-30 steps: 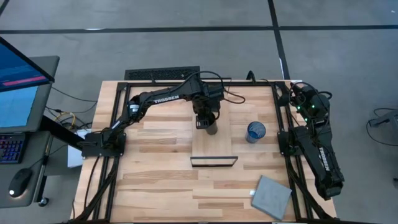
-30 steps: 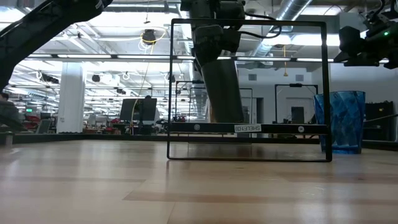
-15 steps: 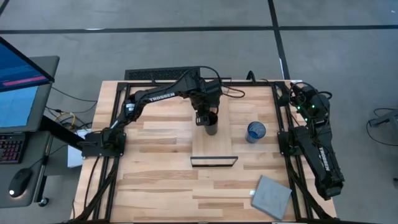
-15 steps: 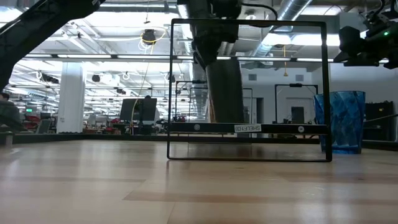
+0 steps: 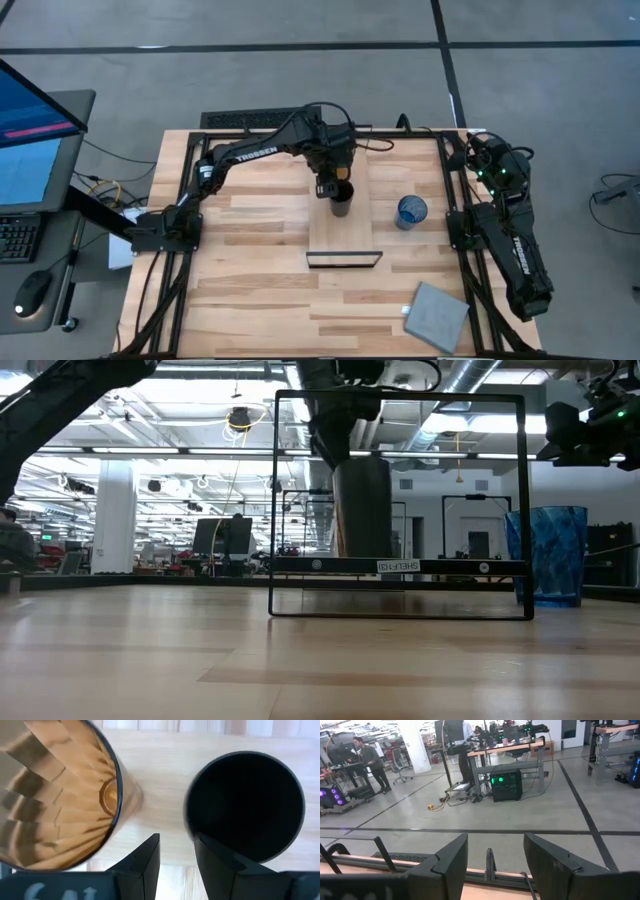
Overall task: Stack small to large cups/mugs on shelf
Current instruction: Put the black cup on the shelf
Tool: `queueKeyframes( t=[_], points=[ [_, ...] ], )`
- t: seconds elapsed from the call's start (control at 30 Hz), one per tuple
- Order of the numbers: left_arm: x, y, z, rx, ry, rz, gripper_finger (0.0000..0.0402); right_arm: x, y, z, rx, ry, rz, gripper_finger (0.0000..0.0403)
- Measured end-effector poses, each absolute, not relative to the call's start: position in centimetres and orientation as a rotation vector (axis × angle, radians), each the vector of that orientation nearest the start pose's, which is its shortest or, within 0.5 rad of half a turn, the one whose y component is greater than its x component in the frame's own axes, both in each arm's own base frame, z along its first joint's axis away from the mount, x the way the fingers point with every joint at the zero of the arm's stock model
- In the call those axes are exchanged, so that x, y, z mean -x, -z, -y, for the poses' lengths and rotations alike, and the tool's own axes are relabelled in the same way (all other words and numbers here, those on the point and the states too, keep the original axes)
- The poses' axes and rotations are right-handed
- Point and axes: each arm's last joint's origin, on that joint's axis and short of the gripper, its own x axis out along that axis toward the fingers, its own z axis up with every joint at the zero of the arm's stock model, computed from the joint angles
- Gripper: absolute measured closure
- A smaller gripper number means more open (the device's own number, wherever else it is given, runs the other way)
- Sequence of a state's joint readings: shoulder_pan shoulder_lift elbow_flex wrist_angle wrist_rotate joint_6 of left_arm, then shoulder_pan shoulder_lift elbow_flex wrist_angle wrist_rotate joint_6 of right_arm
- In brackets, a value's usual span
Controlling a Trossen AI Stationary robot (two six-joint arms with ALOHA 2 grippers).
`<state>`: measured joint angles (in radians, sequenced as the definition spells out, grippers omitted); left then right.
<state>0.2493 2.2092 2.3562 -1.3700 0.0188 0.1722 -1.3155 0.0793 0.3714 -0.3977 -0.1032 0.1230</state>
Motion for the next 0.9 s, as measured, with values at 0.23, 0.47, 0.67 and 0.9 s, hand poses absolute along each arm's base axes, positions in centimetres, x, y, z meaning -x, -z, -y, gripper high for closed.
queueKeyframes(
  t=[0.23,0.47,0.67,0.9],
  points=[
    [-43.0,-32.0,-10.9,0.015,-0.095,-1.227,0.0287,-2.1,-24.2,6.7,-0.181,1.215,-0.011,0.0189],
    [-42.5,-33.8,-10.9,-0.009,-0.143,-1.154,0.0287,-2.1,-24.2,6.7,-0.181,1.216,-0.011,0.0189],
    [-42.2,-36.8,-10.3,0.059,-0.048,-0.949,0.0287,-2.1,-24.2,6.7,-0.181,1.215,-0.011,0.0189],
    [-42.8,-35.8,-8.4,0.066,0.049,-0.992,0.0287,-2.1,-24.2,6.7,-0.181,1.216,-0.011,0.0189]
  ],
)
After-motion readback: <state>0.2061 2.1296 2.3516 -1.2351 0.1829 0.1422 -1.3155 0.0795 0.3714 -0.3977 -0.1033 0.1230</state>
